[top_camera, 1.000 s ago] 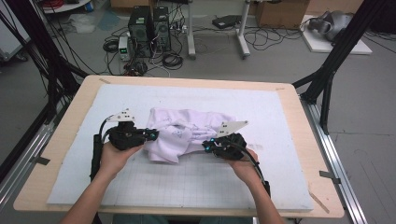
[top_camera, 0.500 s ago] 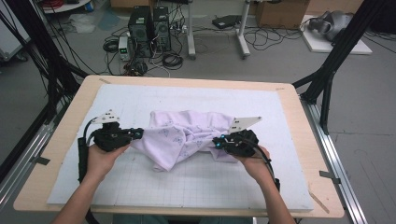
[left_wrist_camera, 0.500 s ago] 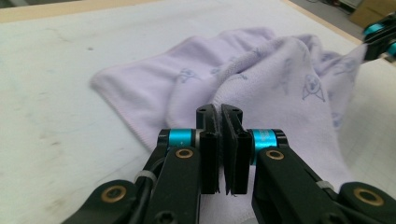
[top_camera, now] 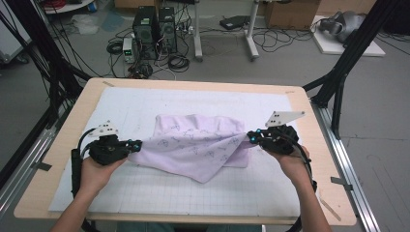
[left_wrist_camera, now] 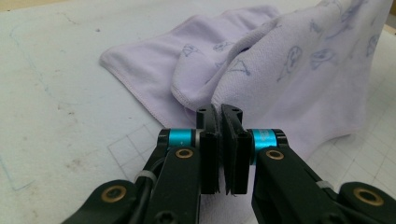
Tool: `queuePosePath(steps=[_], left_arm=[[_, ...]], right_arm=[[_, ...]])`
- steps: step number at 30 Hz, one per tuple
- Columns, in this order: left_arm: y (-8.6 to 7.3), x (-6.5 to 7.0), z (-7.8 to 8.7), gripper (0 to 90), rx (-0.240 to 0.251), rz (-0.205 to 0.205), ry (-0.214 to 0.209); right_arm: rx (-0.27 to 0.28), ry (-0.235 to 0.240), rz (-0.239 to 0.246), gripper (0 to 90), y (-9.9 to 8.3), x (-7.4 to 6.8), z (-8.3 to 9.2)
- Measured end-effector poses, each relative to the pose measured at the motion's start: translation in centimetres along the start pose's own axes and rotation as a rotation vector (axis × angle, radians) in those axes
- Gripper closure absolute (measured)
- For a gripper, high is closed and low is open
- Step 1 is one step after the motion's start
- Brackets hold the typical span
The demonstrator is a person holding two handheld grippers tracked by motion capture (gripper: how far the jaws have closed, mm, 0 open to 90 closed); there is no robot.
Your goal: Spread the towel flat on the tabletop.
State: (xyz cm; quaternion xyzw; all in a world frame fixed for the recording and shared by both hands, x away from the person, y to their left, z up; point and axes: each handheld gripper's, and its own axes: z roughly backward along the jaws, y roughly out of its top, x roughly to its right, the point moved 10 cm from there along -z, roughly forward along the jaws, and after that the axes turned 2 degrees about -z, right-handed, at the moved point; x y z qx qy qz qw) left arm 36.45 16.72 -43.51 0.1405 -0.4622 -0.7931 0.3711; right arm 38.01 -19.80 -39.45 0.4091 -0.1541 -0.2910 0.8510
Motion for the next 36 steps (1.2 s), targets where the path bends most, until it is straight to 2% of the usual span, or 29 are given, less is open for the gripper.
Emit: queuePosePath(steps=[2,4,5,7,8,10,13,15,17,20,22,24,27,30,34,36], left_arm=[[-0.2,-0.3,-1.0,85.5,-0.022,-0.001,0.015],[-0.7,-0.8,-2.5,85.1,-0.069,-0.016,0.039],[-0.9,-0.8,-3.0,84.7,-0.080,-0.011,0.034],[-1.3,-1.0,-4.0,81.1,-0.111,-0.025,0.037],[-1.4,-1.0,-4.3,78.4,-0.114,-0.024,0.035],[-1.1,-1.0,-4.1,68.9,-0.099,-0.030,0.032],[-0.6,-1.4,-3.0,61.0,-0.059,-0.031,0.047],[-0.1,-1.7,-2.1,55.7,-0.025,-0.022,0.057],[0.1,-1.6,-1.6,55.2,-0.020,-0.036,0.052],[-0.6,-1.3,-1.9,58.2,-0.059,-0.074,0.046],[-1.2,-1.1,-2.5,58.2,-0.090,-0.086,0.044],[-1.7,-0.7,-3.0,58.5,-0.104,-0.094,0.032],[-2.2,-0.4,-3.8,61.1,-0.132,-0.106,0.020],[-2.7,-0.3,-4.4,65.5,-0.167,-0.113,0.004],[-3.6,0.1,-5.5,65.6,-0.215,-0.145,-0.002],[-4.2,0.3,-6.0,66.2,-0.250,-0.166,0.000]], right_arm=[[-0.028,-0.019,-0.008,86.2,-0.1,0.8,-0.7],[-0.070,-0.027,-0.033,86.2,-0.5,1.5,-2.3],[-0.095,-0.035,-0.032,86.1,-0.8,1.9,-3.6],[-0.112,-0.014,-0.068,85.4,-1.2,2.2,-5.4],[-0.119,-0.006,-0.079,84.0,-1.4,2.2,-6.0],[-0.113,0.012,-0.108,75.3,-1.5,2.3,-7.0],[-0.083,0.006,-0.087,68.8,-1.0,1.9,-6.5],[-0.033,0.002,-0.070,67.2,-0.2,1.2,-5.3],[0.002,0.011,-0.041,66.9,0.3,0.1,-4.3],[0.015,0.008,0.014,64.2,0.0,-1.8,-3.4],[0.031,0.001,0.024,63.7,-0.1,-2.6,-3.1],[0.057,0.024,0.012,63.6,-0.2,-3.5,-2.9],[0.050,0.039,0.029,63.0,-0.7,-4.3,-3.4],[0.032,0.081,0.019,61.7,-1.4,-5.5,-4.4],[-0.017,0.126,0.039,60.1,-3.0,-7.9,-6.7],[-0.037,0.137,0.049,60.1,-3.4,-8.6,-7.4]])
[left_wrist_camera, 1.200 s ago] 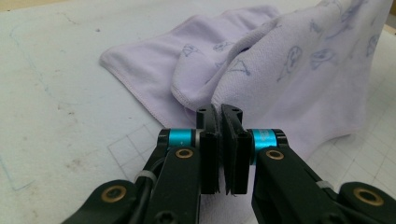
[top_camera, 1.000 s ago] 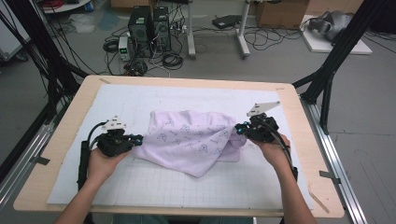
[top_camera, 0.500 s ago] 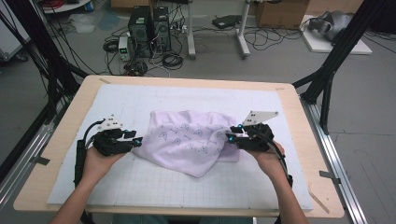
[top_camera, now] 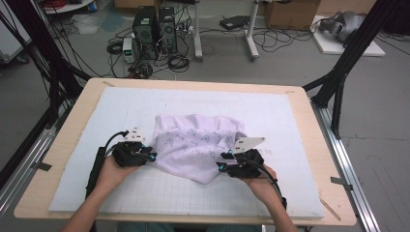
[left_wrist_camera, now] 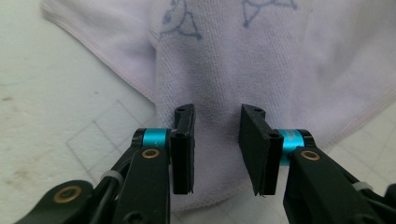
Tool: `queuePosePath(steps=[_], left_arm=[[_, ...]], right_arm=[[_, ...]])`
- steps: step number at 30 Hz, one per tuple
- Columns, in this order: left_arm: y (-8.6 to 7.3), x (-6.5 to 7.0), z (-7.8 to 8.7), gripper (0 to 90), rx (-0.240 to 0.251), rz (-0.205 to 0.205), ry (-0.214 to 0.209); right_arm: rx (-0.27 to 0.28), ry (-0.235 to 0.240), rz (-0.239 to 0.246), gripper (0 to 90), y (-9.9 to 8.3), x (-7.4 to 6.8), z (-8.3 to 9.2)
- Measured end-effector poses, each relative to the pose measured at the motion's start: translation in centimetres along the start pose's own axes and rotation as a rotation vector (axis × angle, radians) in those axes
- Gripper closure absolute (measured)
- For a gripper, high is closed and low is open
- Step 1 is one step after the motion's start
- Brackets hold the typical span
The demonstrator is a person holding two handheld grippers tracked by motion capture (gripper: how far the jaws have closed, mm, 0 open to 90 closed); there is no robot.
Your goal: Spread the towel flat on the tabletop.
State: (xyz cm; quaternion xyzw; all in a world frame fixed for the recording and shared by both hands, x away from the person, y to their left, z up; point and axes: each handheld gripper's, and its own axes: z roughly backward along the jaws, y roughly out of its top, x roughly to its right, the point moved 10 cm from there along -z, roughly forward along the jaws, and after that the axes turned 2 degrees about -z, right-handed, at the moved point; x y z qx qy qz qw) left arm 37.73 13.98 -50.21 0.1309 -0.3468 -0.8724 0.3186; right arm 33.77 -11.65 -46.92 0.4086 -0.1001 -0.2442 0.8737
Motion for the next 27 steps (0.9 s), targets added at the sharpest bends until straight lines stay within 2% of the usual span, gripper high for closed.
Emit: queuePosePath(steps=[1,6,10,13,16,19,21,23,27], left_arm=[[-0.2,0.1,-0.3,67.2,-0.014,-0.012,0.001],[-0.3,0.4,-0.4,74.8,0.011,0.000,-0.013],[-0.3,0.6,-0.4,79.2,0.028,0.004,-0.011],[-0.3,0.7,-0.3,82.9,0.034,0.000,-0.011],[-0.3,0.7,-0.1,85.9,0.037,0.009,-0.018],[-0.2,1.1,0.7,86.5,0.053,0.005,-0.024],[0.0,1.7,1.7,86.6,0.084,0.005,-0.038],[0.2,2.6,2.9,86.6,0.112,-0.002,-0.044],[0.6,5.1,5.5,86.7,0.163,-0.042,-0.062]], right_arm=[[-0.021,-0.001,0.010,60.0,-0.3,-0.3,-0.6],[-0.061,0.005,0.009,62.6,-1.1,-0.9,-2.4],[-0.125,-0.012,0.044,70.7,-2.1,-1.3,-3.8],[-0.116,0.006,0.037,80.6,-2.1,-1.6,-4.0],[-0.117,0.023,0.039,84.9,-2.0,-1.6,-4.0],[-0.091,0.057,0.021,85.6,-1.7,-1.8,-3.3],[-0.070,0.066,0.023,85.6,-1.3,-1.9,-1.8],[-0.049,0.076,0.036,85.6,-0.9,-2.0,-0.4],[0.004,0.095,0.048,85.6,-0.1,-3.1,2.9]])
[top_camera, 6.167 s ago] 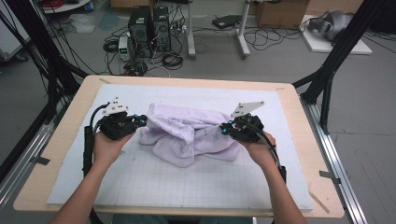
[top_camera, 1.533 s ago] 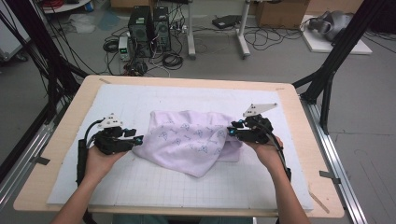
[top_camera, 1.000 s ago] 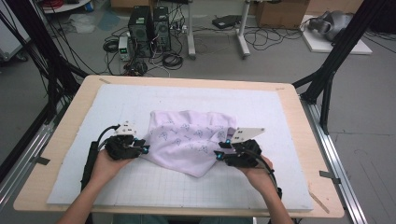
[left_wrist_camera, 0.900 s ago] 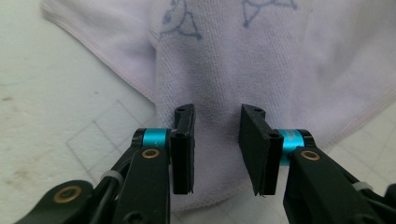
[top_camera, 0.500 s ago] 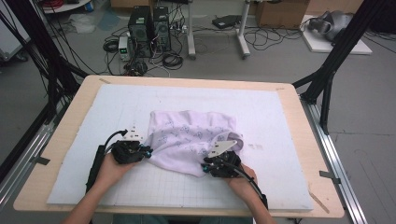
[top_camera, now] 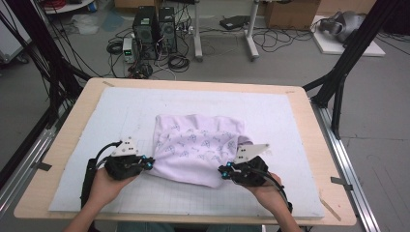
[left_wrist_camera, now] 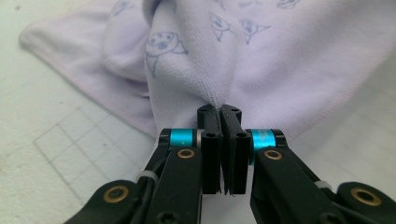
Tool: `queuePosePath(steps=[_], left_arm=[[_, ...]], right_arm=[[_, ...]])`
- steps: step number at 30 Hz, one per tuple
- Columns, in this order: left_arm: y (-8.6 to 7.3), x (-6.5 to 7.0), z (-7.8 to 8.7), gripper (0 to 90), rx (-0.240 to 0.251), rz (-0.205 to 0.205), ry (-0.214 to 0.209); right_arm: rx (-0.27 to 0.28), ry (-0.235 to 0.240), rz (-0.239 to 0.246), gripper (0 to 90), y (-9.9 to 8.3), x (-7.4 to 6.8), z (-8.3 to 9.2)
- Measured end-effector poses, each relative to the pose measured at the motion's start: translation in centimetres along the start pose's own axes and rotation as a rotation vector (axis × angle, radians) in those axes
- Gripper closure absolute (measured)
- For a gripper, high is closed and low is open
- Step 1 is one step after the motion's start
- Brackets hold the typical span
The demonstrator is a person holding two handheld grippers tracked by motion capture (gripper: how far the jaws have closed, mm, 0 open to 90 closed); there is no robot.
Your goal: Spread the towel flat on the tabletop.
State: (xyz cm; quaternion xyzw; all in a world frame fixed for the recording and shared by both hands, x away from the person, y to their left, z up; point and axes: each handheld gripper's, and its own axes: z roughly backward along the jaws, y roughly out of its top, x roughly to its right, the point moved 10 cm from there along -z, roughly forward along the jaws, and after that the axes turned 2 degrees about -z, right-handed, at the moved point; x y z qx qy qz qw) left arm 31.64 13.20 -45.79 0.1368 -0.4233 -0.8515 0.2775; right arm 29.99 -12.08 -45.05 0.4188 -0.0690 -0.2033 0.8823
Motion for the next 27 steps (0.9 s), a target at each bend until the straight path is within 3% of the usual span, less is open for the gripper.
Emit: queuePosePath(steps=[5,8,9,10,11,14,17,20,23,26,27], left_arm=[[0.5,4.2,3.3,86.7,0.022,-0.053,-0.056],[0.6,7.2,5.7,86.3,0.040,-0.074,-0.107],[0.6,7.8,6.2,84.3,0.047,-0.081,-0.116],[0.6,8.0,6.3,76.5,0.047,-0.086,-0.112],[0.7,7.8,6.3,68.0,0.044,-0.102,-0.095],[0.5,6.3,5.0,64.1,0.048,-0.100,-0.064],[-0.3,4.0,2.5,64.2,0.032,-0.082,-0.035],[-1.0,3.0,0.2,64.2,0.026,-0.057,-0.048],[-1.6,2.3,-2.0,63.5,-0.013,-0.051,-0.054],[-2.2,2.0,-3.5,63.8,-0.072,-0.081,-0.058],[-2.6,2.1,-3.9,65.5,-0.102,-0.092,-0.059]], right_arm=[[0.007,0.048,0.049,85.6,0.1,-3.2,3.4],[0.031,0.149,0.060,84.7,0.2,-6.1,6.0],[0.043,0.175,0.072,83.3,0.2,-6.7,6.7],[0.061,0.173,0.081,80.4,0.4,-7.0,7.3],[0.079,0.159,0.081,77.0,0.6,-6.9,7.6],[0.074,0.091,0.075,71.3,0.5,-5.2,7.1],[0.027,0.044,0.032,68.2,-1.0,-2.8,4.3],[-0.032,0.006,0.018,65.1,-2.9,-1.1,1.8],[-0.075,-0.005,-0.008,64.0,-4.6,0.3,-0.4],[-0.139,-0.016,-0.006,65.0,-6.0,1.0,-2.0],[-0.128,-0.011,-0.006,68.9,-6.1,1.0,-2.2]])
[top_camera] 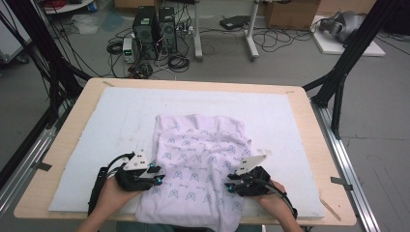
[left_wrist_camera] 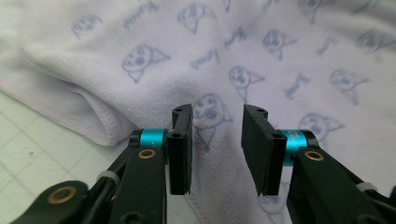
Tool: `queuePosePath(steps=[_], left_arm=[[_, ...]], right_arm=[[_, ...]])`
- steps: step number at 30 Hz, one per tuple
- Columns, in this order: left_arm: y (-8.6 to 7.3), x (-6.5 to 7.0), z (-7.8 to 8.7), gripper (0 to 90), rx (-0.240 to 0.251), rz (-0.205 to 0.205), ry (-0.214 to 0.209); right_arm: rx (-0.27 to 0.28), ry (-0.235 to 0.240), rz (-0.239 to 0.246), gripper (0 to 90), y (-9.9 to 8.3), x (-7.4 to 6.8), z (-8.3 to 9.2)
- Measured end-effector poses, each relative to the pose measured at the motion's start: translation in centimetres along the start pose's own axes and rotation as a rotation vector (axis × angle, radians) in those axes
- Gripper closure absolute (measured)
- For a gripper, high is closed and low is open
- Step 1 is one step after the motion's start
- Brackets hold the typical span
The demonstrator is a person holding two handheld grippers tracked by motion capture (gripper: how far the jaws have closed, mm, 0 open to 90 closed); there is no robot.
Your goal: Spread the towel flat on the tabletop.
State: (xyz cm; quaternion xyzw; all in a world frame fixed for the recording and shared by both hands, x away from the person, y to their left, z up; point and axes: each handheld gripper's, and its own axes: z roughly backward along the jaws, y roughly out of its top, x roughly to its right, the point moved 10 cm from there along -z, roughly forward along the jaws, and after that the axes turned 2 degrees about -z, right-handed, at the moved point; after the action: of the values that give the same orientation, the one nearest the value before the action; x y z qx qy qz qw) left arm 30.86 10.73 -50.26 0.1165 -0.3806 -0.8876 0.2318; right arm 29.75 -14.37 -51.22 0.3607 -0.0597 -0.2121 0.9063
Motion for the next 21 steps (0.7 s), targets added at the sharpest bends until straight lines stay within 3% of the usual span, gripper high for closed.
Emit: queuePosePath(steps=[1,2,4,9,14,18,21], left_arm=[[-0.4,0.2,-0.6,68.5,-0.023,-0.011,-0.004],[-0.3,0.3,-0.6,71.3,-0.007,-0.010,-0.007],[-0.3,0.2,-0.5,80.5,-0.008,0.024,-0.009],[-0.4,0.8,0.2,86.2,0.003,0.000,0.013],[-0.6,2.0,2.9,86.3,0.053,0.024,0.015],[-0.8,4.1,5.0,86.3,0.068,0.008,-0.004],[-0.6,5.8,7.1,86.3,0.093,0.009,-0.029]], right_arm=[[0.014,0.014,-0.010,71.3,0.0,-0.1,0.0],[0.022,0.015,-0.018,77.1,0.1,-0.1,-0.1],[0.024,0.032,-0.010,85.0,0.1,-0.3,-0.1],[0.023,0.058,0.003,87.6,0.3,-1.1,0.3],[0.097,0.053,0.036,87.6,1.6,-2.8,2.6],[0.108,0.065,0.057,87.6,1.5,-4.4,4.2],[0.120,0.108,0.075,87.6,1.5,-6.1,5.3]])
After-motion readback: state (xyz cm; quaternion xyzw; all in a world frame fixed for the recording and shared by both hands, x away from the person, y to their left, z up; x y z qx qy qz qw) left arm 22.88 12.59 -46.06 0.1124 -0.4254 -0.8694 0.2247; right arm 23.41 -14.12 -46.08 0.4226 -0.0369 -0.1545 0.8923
